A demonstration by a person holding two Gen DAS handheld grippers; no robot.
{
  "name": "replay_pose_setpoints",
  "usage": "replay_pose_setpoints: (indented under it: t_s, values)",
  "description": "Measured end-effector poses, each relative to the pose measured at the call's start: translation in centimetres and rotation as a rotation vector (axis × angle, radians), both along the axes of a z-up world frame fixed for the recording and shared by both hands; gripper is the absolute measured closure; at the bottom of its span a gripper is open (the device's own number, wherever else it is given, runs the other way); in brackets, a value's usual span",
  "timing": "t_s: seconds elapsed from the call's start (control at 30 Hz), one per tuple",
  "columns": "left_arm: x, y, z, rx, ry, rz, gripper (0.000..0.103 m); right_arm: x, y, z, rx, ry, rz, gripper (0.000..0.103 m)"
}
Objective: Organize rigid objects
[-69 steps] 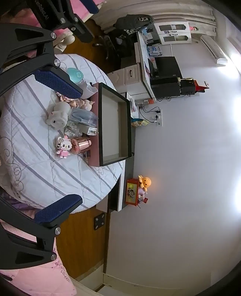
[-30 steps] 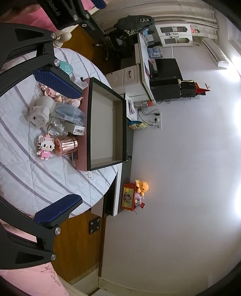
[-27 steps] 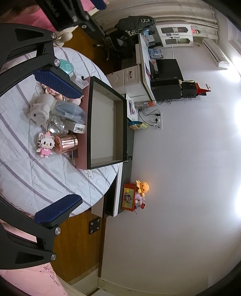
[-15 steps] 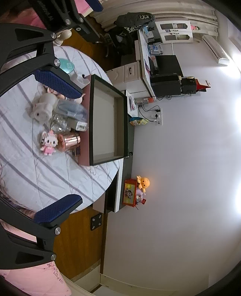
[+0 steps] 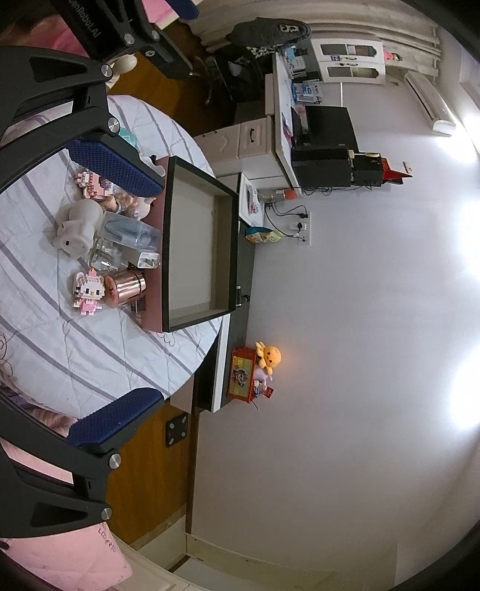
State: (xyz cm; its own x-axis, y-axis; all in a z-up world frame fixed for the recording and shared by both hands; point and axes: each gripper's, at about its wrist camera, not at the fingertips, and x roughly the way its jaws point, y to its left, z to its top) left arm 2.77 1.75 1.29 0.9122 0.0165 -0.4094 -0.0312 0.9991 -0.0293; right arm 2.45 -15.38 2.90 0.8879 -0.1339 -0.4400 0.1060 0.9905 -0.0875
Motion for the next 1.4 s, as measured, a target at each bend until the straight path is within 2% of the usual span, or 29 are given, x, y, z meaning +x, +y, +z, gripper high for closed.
replay_pose_setpoints:
  t_s: [0.33,0.7,1.17,1.4]
  values:
    - [-0.9,-0.9,0.8,0.008,-0.025,-0.017,0.000,-1.3,-1.7,1.1,0.030,-0.056,-0.051,0.000]
    - [-0.9,-2.0,0.3,0.021,-0.008,-0.022,0.000,-1.0,-2.4,0.7,0.047,-0.043,-0.042,0.000]
    - [1.9,-1.4,-3.0,0.022,0.091,0.007,0.000,2.1,-3.1,-2.4,0.082,0.053,-0.001,0.000]
    - [3.9,-1.3,-5.5,0.025,0.164,0.009,0.000,4.3,-3.6,-4.7,0.104,0.134,0.021,0.000]
